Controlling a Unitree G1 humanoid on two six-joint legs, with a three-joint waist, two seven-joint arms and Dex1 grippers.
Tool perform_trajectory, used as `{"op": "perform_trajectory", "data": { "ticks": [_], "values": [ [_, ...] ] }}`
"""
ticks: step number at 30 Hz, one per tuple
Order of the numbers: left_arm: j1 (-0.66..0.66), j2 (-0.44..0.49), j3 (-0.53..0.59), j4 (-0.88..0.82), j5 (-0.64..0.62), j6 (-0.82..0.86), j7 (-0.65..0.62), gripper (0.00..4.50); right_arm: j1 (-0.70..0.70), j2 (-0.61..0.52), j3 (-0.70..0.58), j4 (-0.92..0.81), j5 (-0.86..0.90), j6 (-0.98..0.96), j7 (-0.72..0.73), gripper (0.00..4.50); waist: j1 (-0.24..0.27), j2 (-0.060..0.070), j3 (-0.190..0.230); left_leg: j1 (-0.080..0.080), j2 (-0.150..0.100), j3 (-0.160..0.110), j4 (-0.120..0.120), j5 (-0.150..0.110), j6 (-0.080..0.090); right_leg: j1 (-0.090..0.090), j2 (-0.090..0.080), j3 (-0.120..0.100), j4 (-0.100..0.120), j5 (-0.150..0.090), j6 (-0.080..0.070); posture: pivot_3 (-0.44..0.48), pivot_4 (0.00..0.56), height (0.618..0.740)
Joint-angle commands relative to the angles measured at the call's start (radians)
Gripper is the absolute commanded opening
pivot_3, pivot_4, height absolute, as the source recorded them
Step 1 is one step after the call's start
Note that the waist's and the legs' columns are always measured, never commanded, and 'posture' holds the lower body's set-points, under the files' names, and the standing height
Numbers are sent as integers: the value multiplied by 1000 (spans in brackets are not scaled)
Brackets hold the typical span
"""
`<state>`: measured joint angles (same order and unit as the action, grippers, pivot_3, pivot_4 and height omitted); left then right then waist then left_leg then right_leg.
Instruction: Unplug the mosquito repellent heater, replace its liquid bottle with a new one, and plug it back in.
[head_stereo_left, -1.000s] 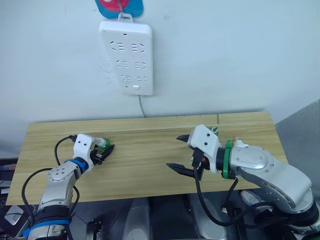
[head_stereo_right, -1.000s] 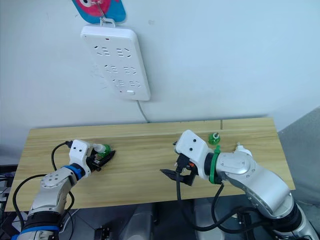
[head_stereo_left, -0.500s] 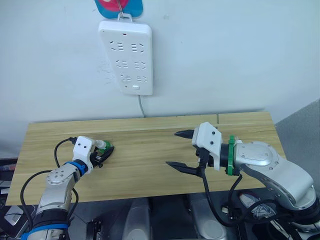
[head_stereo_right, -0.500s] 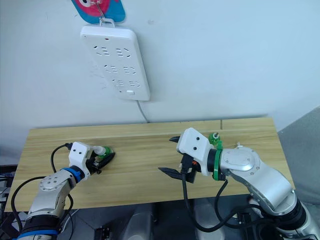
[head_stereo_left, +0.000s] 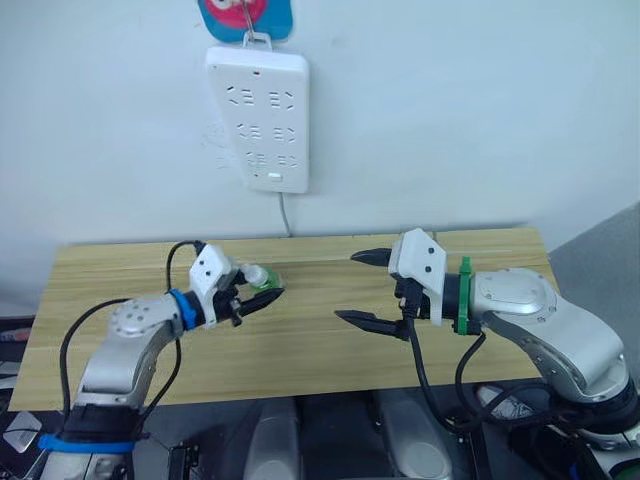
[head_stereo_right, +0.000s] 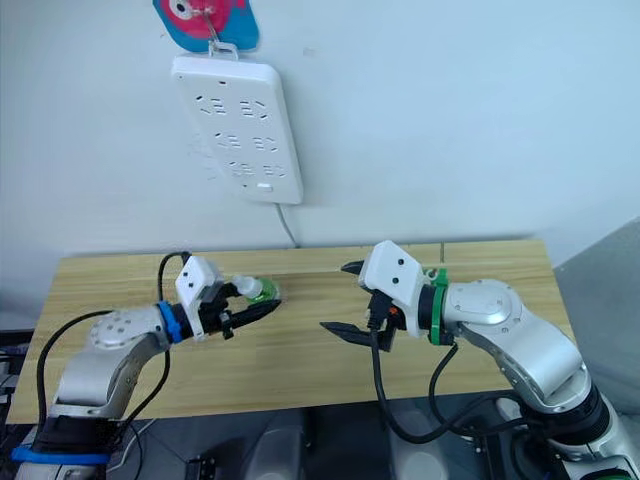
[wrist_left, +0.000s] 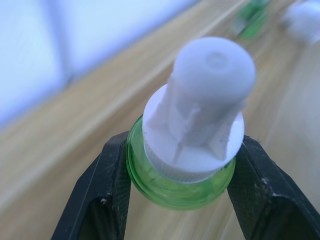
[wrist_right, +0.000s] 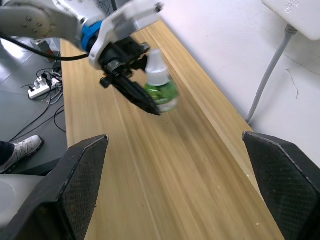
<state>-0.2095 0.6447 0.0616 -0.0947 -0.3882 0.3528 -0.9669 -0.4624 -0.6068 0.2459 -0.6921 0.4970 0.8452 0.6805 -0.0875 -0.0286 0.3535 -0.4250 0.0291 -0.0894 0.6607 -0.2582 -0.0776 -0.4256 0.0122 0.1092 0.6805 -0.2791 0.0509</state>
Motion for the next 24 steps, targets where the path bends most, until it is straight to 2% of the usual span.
{"op": "perform_trajectory", "data": {
  "ticks": [1,7,12,24],
  "values": [
    [-58,42,-44,-95,-65,77,-89,2254,-41,63,-40,-15,76,64,-36,4500,-6,-1,-6,0,0,-1,0,0,0,0,0,-1,0,0,0,-162,217,736],
    [-162,92,-126,-116,-40,53,-198,2254,-149,170,-36,63,97,162,-111,4500,-25,-1,-28,-2,-2,-8,0,2,-4,0,1,-9,0,1,-2,-168,192,736],
    [-231,114,-172,-107,-29,54,-257,2254,-208,183,1,112,92,184,-92,4500,-28,-1,-45,-3,-2,-9,0,3,-4,0,3,-10,0,2,-3,-173,178,736],
    [-266,116,-203,-7,33,-42,-325,2254,-255,246,112,194,19,141,-85,4500,-43,-1,-72,-3,-3,-11,1,3,-4,0,4,-11,2,2,-4,-168,161,736]
  ]
}}
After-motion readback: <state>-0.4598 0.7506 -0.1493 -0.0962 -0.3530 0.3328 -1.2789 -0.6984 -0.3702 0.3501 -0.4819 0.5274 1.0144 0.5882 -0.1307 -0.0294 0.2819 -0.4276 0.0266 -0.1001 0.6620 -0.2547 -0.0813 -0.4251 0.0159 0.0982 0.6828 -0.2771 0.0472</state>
